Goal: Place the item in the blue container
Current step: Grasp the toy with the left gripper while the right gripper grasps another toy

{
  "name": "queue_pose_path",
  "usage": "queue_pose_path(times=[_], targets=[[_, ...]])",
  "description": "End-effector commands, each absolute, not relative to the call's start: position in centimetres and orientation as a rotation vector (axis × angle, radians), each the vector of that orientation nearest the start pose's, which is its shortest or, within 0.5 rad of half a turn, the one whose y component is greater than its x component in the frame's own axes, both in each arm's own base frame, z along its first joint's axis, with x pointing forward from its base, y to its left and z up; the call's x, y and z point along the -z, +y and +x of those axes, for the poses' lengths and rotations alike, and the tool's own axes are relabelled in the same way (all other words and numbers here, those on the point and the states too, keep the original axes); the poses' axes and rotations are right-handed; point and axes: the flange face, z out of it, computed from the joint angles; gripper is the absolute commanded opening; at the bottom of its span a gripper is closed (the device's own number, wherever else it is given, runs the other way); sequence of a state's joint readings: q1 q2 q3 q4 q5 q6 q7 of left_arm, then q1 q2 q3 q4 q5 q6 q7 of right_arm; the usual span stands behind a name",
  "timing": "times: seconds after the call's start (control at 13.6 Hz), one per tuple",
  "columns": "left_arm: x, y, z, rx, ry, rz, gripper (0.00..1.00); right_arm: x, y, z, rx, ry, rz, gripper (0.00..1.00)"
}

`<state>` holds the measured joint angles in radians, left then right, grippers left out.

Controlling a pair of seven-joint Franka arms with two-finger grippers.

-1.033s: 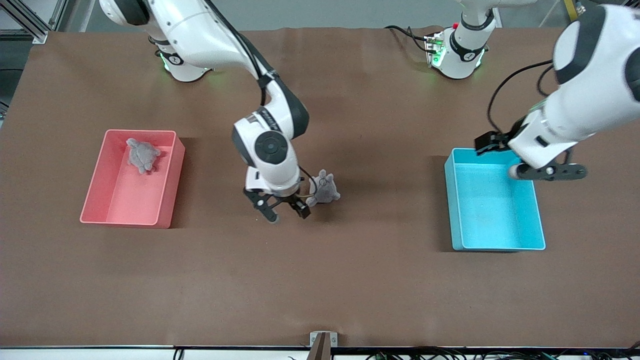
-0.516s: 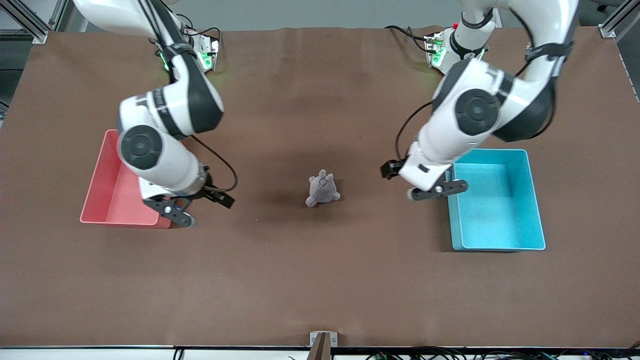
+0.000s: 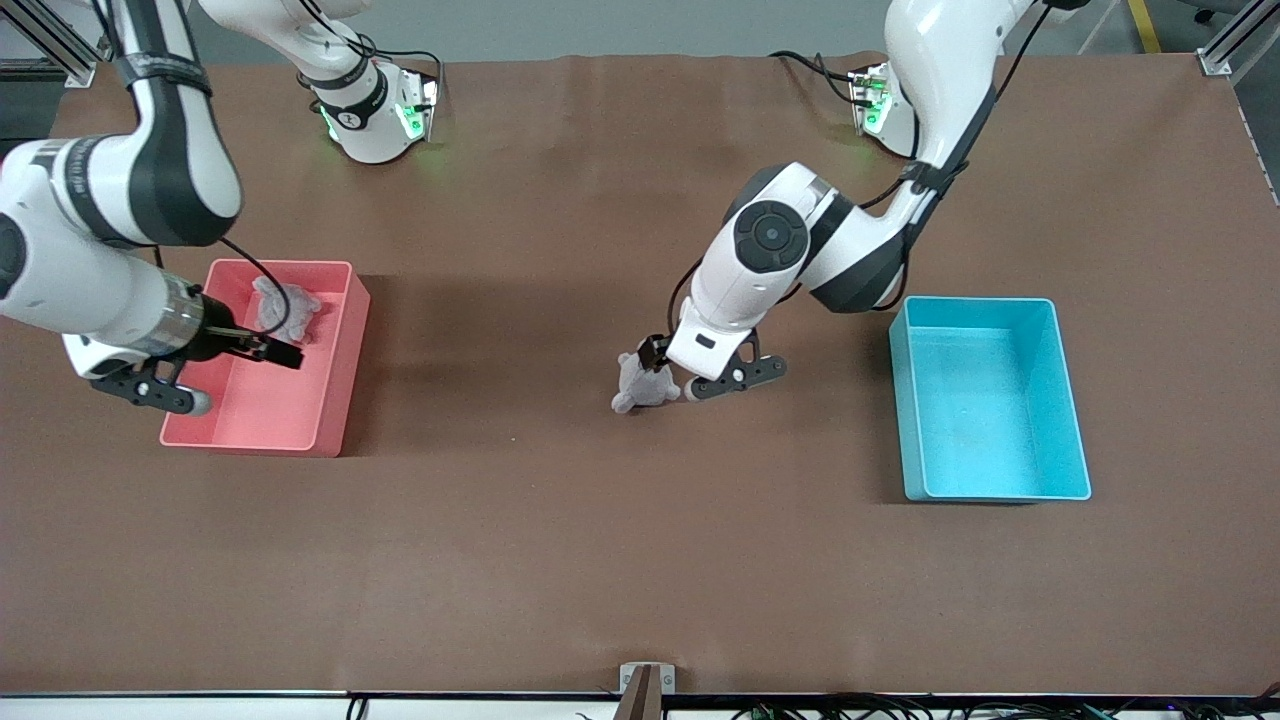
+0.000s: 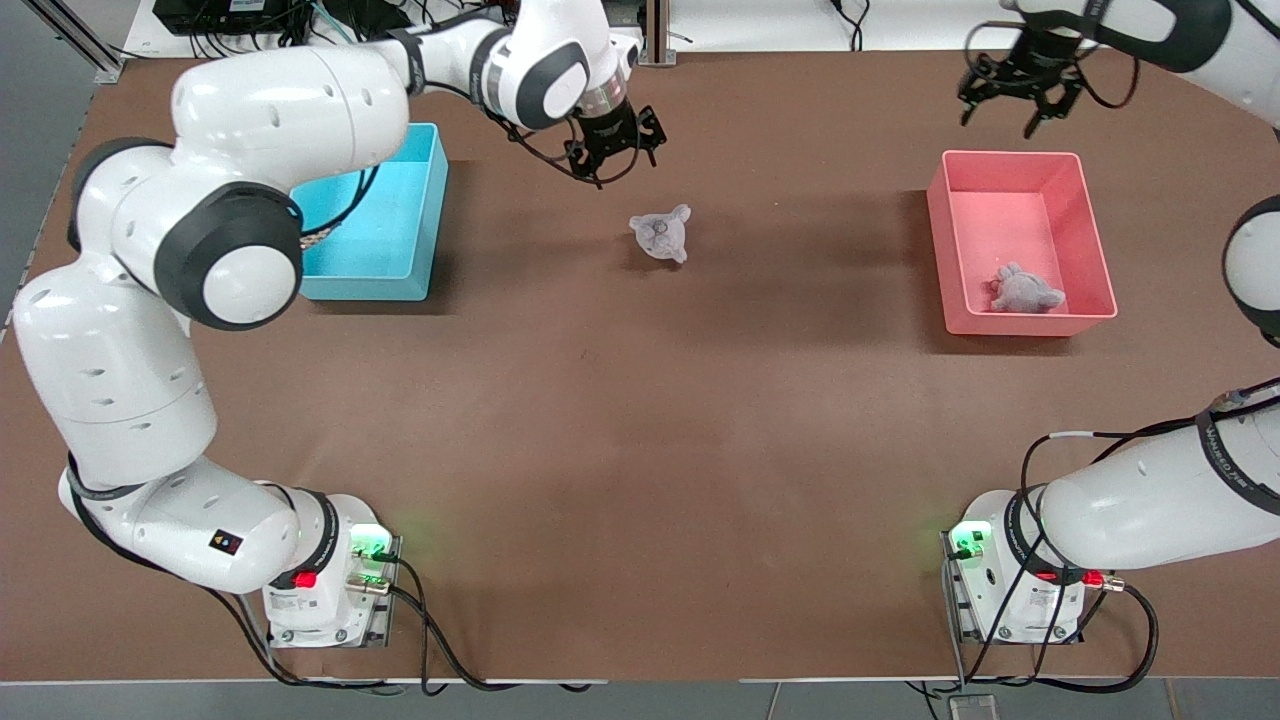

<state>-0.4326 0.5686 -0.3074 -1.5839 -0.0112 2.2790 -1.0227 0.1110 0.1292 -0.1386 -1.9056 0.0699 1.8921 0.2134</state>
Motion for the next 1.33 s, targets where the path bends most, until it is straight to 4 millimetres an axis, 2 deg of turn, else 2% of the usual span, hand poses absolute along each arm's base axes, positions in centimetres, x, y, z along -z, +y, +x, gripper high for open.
queue_pose_path(times=[0.0, 0.07, 0.15, 0.52, 0.66, 0.89, 1.03, 1.18, 1.25], targets=[[-30.4, -46.9, 55.0, 0.017, -0.702, -3.36, 1.0, -39.5, -6.0, 53.3, -0.256, 0.375, -3.056, 1.0], [-29.0, -47.7, 54.7, 0.028, -0.737, -3.373, 1.0, -38.5, -7.6, 52.3, -0.264, 0.404, -3.048, 1.0], [-28.0, -48.5, 54.2, 0.034, -0.736, -3.387, 1.0, -37.1, -7.9, 51.0, -0.252, 0.422, -3.045, 1.0], [-24.3, -49.5, 52.9, 0.012, -0.685, -3.357, 1.0, -29.0, -8.3, 45.7, -0.107, 0.476, -3.059, 1.0], [-24.0, -49.3, 53.0, 0.014, -0.681, -3.35, 1.0, -27.5, -8.2, 44.8, -0.057, 0.482, -3.065, 1.0], [-24.5, -48.3, 53.8, 0.025, -0.682, -3.344, 1.0, -26.0, -8.1, 43.3, -0.075, 0.475, -3.067, 1.0], [-24.1, -47.9, 53.8, 0.047, -0.633, -3.331, 1.0, -25.4, -9.4, 42.3, -0.083, 0.454, -3.068, 1.0], [-23.6, -48.3, 53.0, 0.027, -0.595, -3.312, 1.0, -25.1, -11.2, 41.6, -0.068, 0.448, -3.069, 1.0], [-23.4, -48.5, 52.7, 0.018, -0.586, -3.308, 1.0, -24.5, -11.2, 40.9, -0.075, 0.453, -3.068, 1.0]])
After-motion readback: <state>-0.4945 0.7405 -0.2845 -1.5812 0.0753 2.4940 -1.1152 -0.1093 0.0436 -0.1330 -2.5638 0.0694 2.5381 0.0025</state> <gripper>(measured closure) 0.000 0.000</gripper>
